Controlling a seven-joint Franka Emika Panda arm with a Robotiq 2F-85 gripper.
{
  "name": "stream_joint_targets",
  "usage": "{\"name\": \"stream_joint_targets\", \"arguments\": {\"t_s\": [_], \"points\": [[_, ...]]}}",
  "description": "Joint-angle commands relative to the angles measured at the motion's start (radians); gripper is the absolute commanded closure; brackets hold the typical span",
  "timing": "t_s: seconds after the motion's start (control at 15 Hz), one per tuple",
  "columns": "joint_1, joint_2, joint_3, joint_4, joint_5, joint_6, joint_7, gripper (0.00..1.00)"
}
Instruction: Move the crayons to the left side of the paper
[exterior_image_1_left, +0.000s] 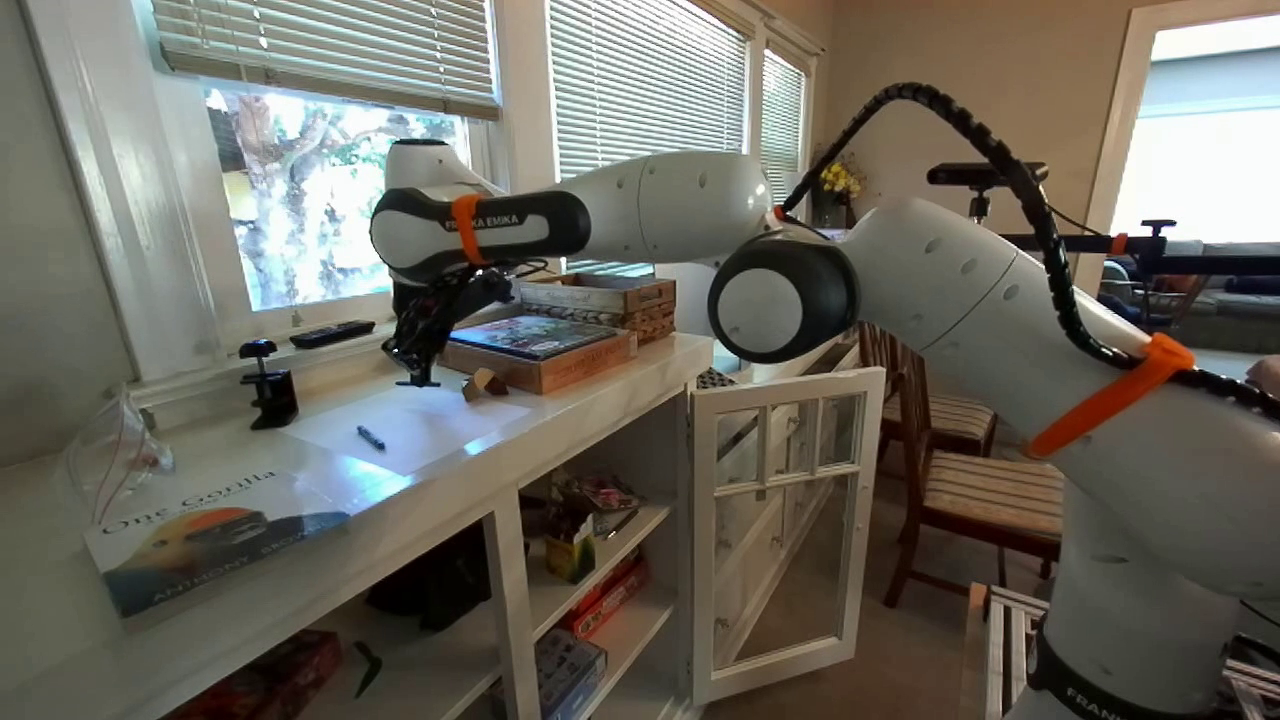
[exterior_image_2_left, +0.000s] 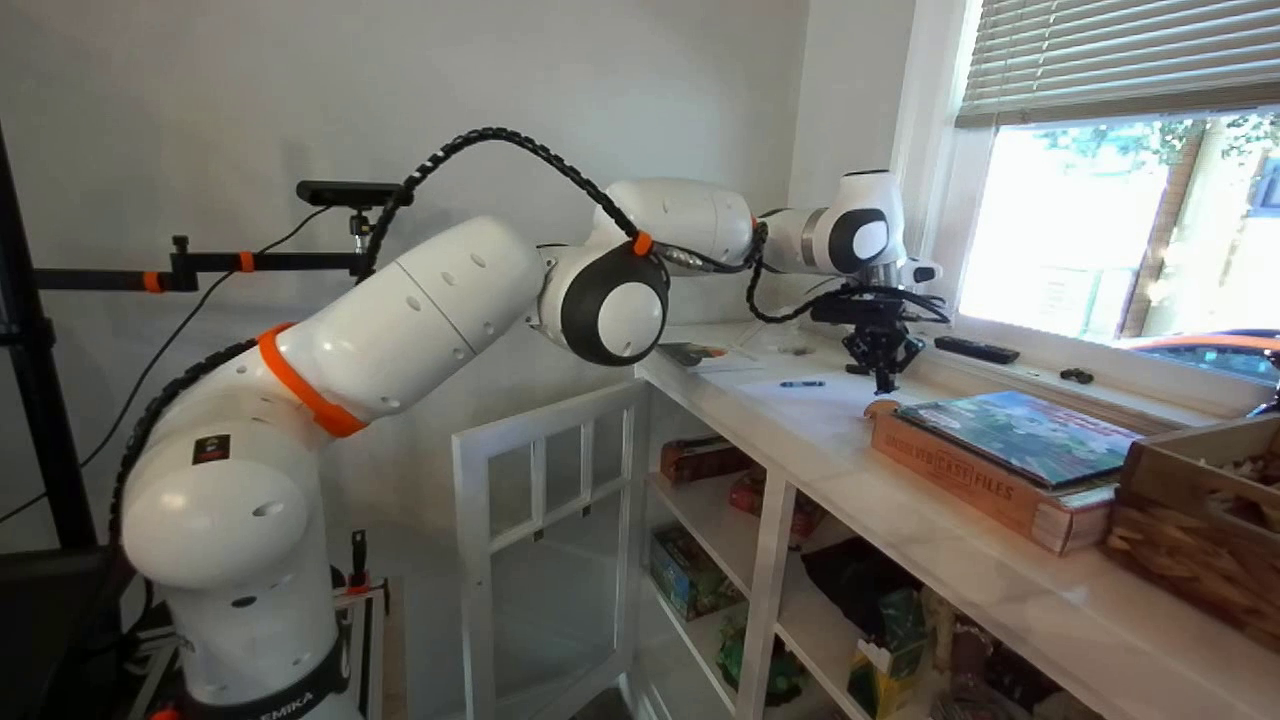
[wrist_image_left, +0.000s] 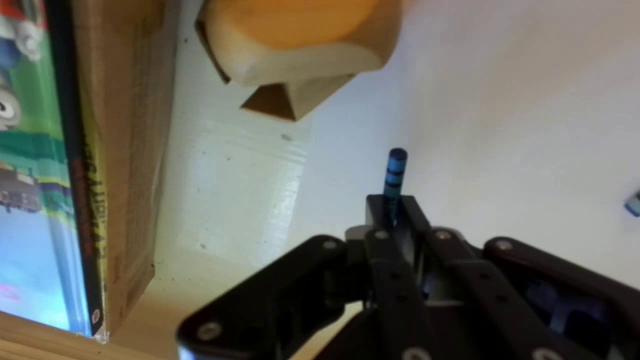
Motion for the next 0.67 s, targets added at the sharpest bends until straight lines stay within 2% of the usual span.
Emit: {"name": "stream_joint_targets", "arguments": {"t_s": [0.0, 0.6], "points": [[0.029, -0.034, -0.015, 0.006, -0.010, -0.120, 0.062, 0.98], [0.059, -0.099, 0.007, -0.038, 0.011, -0.172, 0.135, 0.98]]}}
